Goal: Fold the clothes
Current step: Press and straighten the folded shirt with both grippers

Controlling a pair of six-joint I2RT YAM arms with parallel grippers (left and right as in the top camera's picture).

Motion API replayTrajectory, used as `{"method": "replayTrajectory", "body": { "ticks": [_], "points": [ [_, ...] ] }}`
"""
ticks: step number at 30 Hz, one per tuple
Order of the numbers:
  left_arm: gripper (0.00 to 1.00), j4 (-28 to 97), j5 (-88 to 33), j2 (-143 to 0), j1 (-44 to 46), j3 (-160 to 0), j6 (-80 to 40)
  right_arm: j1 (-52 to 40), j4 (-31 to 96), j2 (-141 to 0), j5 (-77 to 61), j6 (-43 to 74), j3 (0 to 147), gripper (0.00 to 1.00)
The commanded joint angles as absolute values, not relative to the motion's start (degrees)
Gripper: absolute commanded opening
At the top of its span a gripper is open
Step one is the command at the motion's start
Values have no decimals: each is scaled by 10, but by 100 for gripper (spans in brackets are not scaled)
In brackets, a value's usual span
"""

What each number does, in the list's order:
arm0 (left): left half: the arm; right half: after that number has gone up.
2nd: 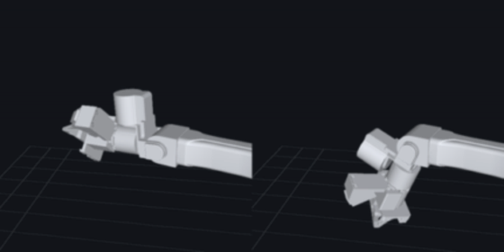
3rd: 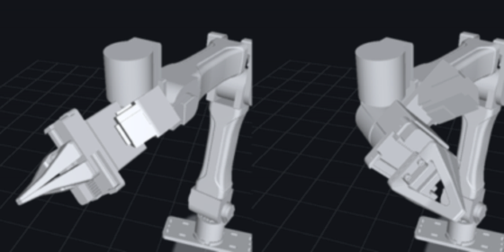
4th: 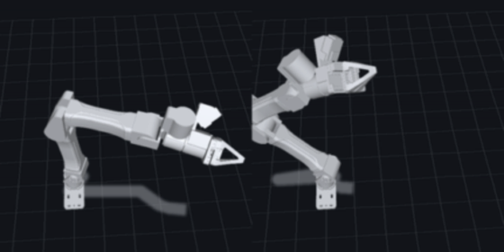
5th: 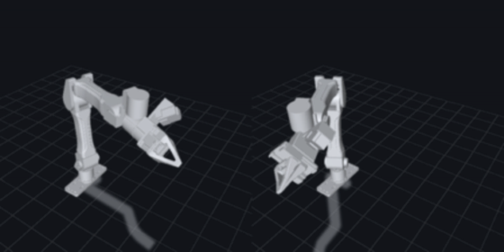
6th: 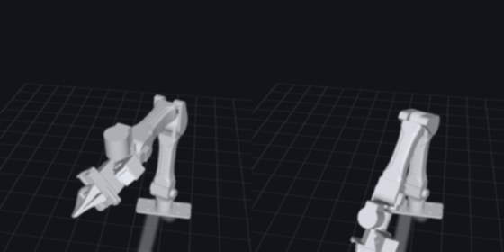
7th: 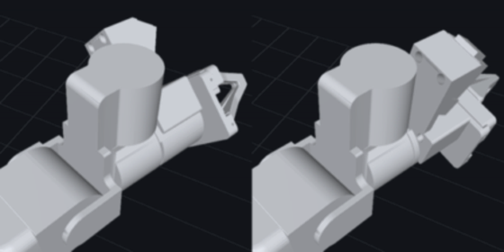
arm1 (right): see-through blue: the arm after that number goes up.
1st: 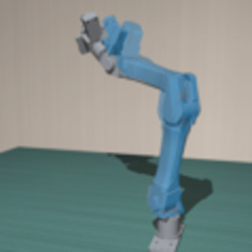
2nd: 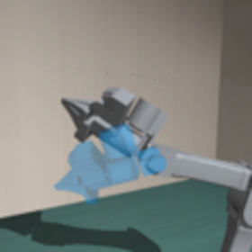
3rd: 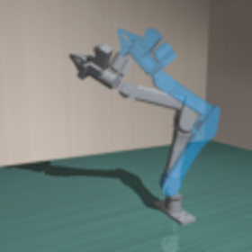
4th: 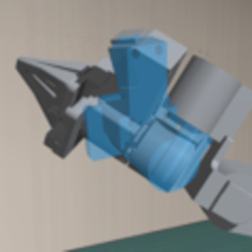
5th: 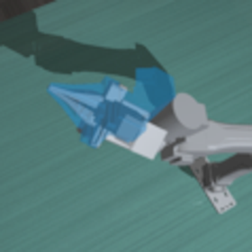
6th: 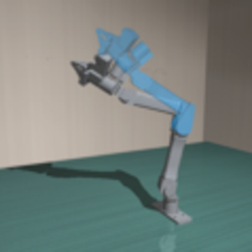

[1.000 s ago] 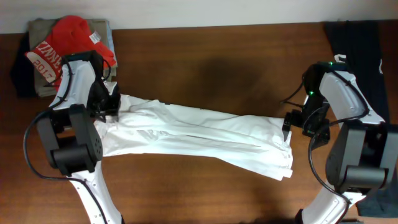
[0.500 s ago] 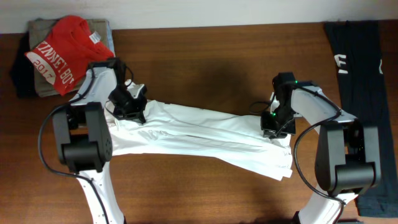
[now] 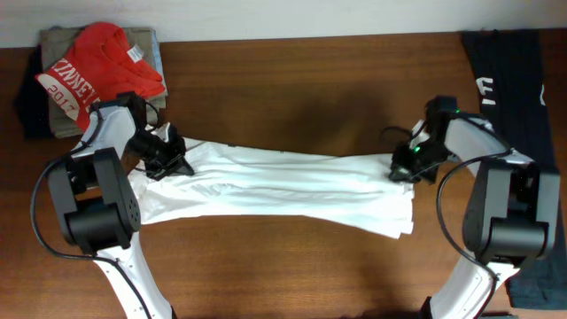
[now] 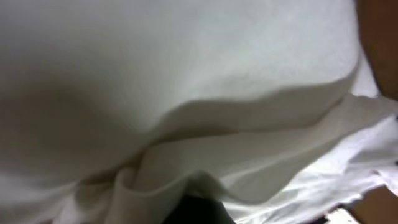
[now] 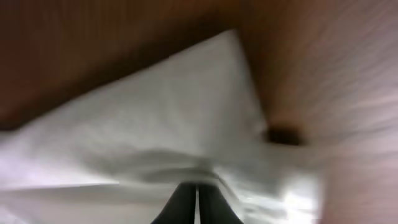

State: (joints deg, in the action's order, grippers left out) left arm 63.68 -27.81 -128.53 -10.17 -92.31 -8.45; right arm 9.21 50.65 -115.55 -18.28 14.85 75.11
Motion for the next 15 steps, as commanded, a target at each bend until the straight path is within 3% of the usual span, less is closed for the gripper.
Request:
{"method": "replayTrajectory", "body": {
  "ticks": [1, 6, 7, 8, 9, 10, 15],
  "points": [
    [1, 597, -357, -1306, -98, -915, -133, 122, 497, -1177, -86, 124, 855, 15],
    [1, 548, -391, -1298, -59, -947, -171, 121, 678, -1177, -103, 112, 1100, 24],
    [0, 553, -372, -1293, -57, -960, -171, 118, 759, -1177, -142, 81, 1157, 23],
    [0, 556, -352, -1287, -57, -967, -171, 114, 822, -1177, -157, 71, 1188, 15],
    [0, 558, -335, -1281, -58, -968, -171, 105, 879, -1177, -156, 59, 1197, 7],
    [0, 563, -324, -1280, -59, -968, -171, 97, 908, -1177, -154, 46, 1186, 5],
    [0, 621, -230, -1280, -65, -968, -99, 31, 893, -1177, -144, 45, 1011, 4]
  ]
}}
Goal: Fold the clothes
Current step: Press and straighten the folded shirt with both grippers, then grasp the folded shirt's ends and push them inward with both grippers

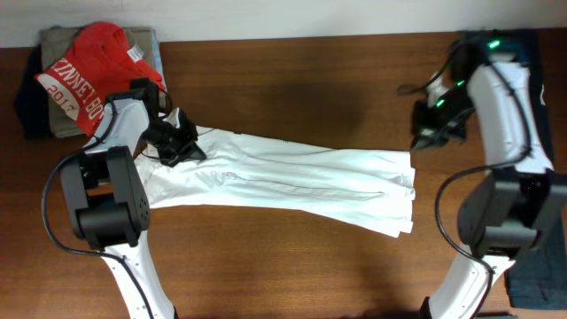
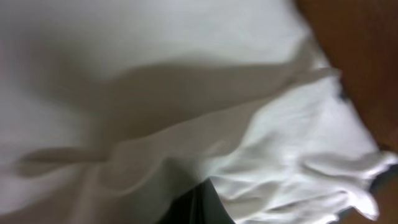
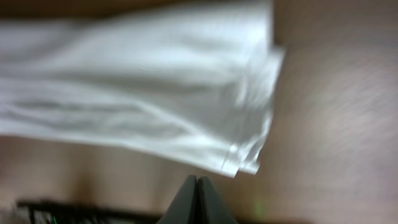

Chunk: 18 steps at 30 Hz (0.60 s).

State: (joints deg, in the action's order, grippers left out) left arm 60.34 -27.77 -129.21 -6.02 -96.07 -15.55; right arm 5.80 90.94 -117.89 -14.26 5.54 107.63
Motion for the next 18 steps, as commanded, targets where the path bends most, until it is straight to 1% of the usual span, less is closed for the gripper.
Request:
{"method": "replayTrajectory", "body": {
  "ticks": [1, 2, 6, 8, 13, 15, 16, 18],
  "points": [
    [0, 627, -225, -1280, -67, -968, -78, 17, 873, -1177, -144, 45, 968, 4],
    [0, 638, -206, -1280, -69, -968, -72, 0, 829, -1177, -144, 47, 905, 4],
    [0, 665, -126, -1280, -74, -965, -72, -4, 712, -1177, -137, 50, 781, 5],
    [1, 665, -91, -1280, -74, -955, -72, 9, 640, -1177, -83, 109, 736, 4],
    [0, 668, -96, -1280, -77, -904, -82, 58, 550, -1177, -66, 125, 714, 4],
    [1, 684, -159, -1280, -77, -898, -81, 85, 525, -1177, -66, 125, 721, 4],
    [1, 700, -231, -1279, -76, -898, -46, 101, 520, -1177, -67, 127, 730, 4],
    [1, 717, -304, -1276, -73, -898, -6, 122, 520, -1177, -68, 129, 752, 5]
  ]
}}
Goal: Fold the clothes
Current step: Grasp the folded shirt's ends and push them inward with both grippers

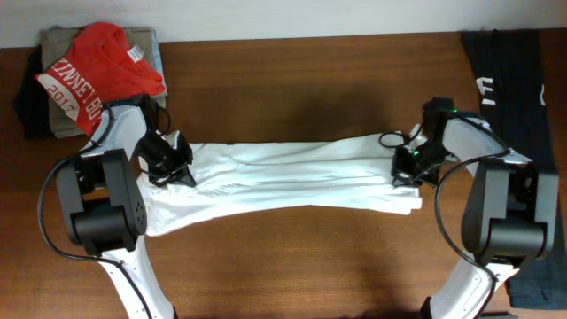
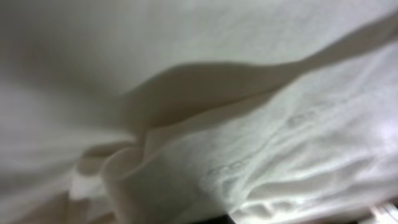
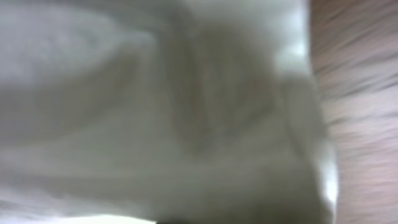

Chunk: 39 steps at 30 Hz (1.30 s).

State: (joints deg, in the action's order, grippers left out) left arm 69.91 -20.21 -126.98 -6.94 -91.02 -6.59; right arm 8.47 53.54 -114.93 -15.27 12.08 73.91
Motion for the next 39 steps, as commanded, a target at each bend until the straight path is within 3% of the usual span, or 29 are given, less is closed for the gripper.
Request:
{"method": "replayTrajectory", "body": {
  "ticks": [1, 6, 9, 10, 11, 12, 13, 14, 15, 16, 17, 22, 33, 34, 36, 39],
  "points": [
    [1, 721, -336, -1274, -69, -898, 9, 136, 521, -1177, -68, 129, 769, 5],
    [1, 701, -345, -1228, -55, -900, 13, 158, 641, -1177, -70, 130, 886, 4],
    [0, 713, -249, -1181, -74, -916, -23, 159, 721, -1177, -70, 130, 971, 4],
    [0, 719, -230, -1152, -85, -916, -23, 162, 750, -1177, -68, 130, 1015, 9],
    [0, 719, -226, -1132, -91, -916, -23, 166, 759, -1177, -67, 129, 1035, 36],
    [7, 714, -224, -1112, -97, -916, -21, 175, 759, -1177, -59, 130, 1053, 88],
    [23, 705, -224, -1095, -102, -916, -21, 187, 742, -1177, -53, 130, 1057, 99],
    [52, 698, -224, -1085, -103, -916, -21, 202, 724, -1178, -52, 129, 1055, 99],
    [63, 696, -223, -1085, -103, -916, -21, 217, 704, -1181, -46, 121, 1049, 99],
    [85, 696, -211, -1086, -103, -916, -21, 232, 684, -1186, -45, 95, 1044, 99],
    [99, 697, -193, -1087, -103, -915, -21, 244, 669, -1194, -62, 76, 1036, 99],
    [99, 691, -179, -1087, -103, -915, -21, 257, 657, -1236, -241, -75, 1002, 99],
    [99, 684, -175, -1087, -103, -915, -21, 168, 612, -1265, -274, -98, 853, 99],
    [99, 684, -175, -1087, -103, -915, -21, 164, 606, -1265, -274, -95, 846, 91],
    [99, 684, -175, -1087, -103, -915, -21, 162, 604, -1265, -274, -85, 849, 45],
    [99, 684, -175, -1087, -103, -915, -21, 162, 614, -1264, -265, -69, 862, 19]
  ]
}}
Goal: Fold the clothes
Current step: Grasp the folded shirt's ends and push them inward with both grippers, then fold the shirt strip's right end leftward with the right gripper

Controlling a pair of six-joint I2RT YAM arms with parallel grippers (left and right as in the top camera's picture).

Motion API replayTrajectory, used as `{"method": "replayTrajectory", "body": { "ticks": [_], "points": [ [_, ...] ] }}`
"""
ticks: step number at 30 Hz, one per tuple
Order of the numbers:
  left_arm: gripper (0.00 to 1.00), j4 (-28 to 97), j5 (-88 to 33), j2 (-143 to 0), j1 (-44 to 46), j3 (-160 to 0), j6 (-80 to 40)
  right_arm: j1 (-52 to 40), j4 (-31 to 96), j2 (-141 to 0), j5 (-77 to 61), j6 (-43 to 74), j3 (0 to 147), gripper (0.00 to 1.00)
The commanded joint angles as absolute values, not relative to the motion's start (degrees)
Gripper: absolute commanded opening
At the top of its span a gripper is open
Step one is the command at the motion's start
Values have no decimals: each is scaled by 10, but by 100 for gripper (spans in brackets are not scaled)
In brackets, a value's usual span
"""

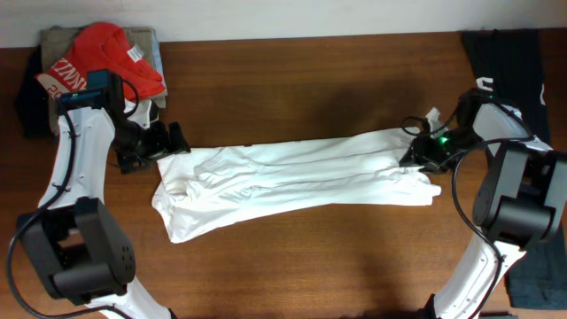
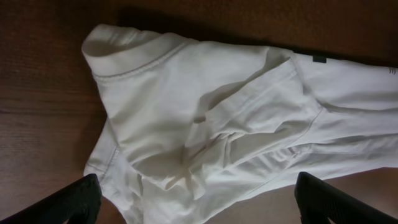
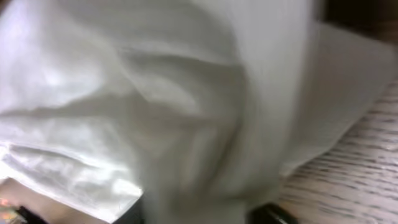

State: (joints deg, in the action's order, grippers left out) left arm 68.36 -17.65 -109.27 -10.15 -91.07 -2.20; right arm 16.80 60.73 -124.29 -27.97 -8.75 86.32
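Observation:
A long white garment [image 1: 292, 177] lies stretched across the wooden table [image 1: 292, 80], collar end to the left. My left gripper [image 1: 170, 142] hovers just off that left end, open, with nothing in it. In the left wrist view its two dark fingers [image 2: 84, 199] stand wide apart above the crumpled collar and sleeve [image 2: 205, 112]. My right gripper [image 1: 421, 152] sits low on the garment's right end. In the right wrist view white cloth [image 3: 155, 93] fills the frame. Only the dark fingertips [image 3: 267, 214] peek out, apart, with a bunch of cloth between them.
A stack of folded clothes topped by a red shirt [image 1: 97, 62] sits at the back left corner, close behind the left arm. A dark garment [image 1: 505, 62] hangs over the back right edge, and another dark cloth [image 1: 532, 283] lies at the front right.
My left gripper has let go of the garment's left end and now stands open, higher and to its left. The right gripper and the right end have shifted right, and its fingers have parted.
Both grippers held the ends of the white garment. Then the right one was up and clear of the cloth, shut on nothing, while the left still held. Then both were on the ends again with the garment stretched. Now it lies flatter and the left has released.

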Motion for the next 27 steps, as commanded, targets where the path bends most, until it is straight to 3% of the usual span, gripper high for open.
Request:
{"method": "replayTrajectory", "body": {
  "ticks": [1, 5, 9, 19, 27],
  "points": [
    [99, 684, -175, -1087, -103, -915, -21, 163, 622, -1264, -248, -51, 872, 5],
    [99, 684, -175, -1087, -103, -915, -21, 161, 698, -1242, -116, 35, 961, 4],
    [99, 684, -175, -1087, -103, -915, -21, 156, 745, -1192, -90, 65, 1007, 4],
    [99, 692, -175, -1087, -103, -915, -21, -89, 733, -1138, -126, 91, 976, 4],
    [99, 692, -175, -1087, -103, -915, -21, -211, 646, -1138, -133, 180, 920, 5]
  ]
}}
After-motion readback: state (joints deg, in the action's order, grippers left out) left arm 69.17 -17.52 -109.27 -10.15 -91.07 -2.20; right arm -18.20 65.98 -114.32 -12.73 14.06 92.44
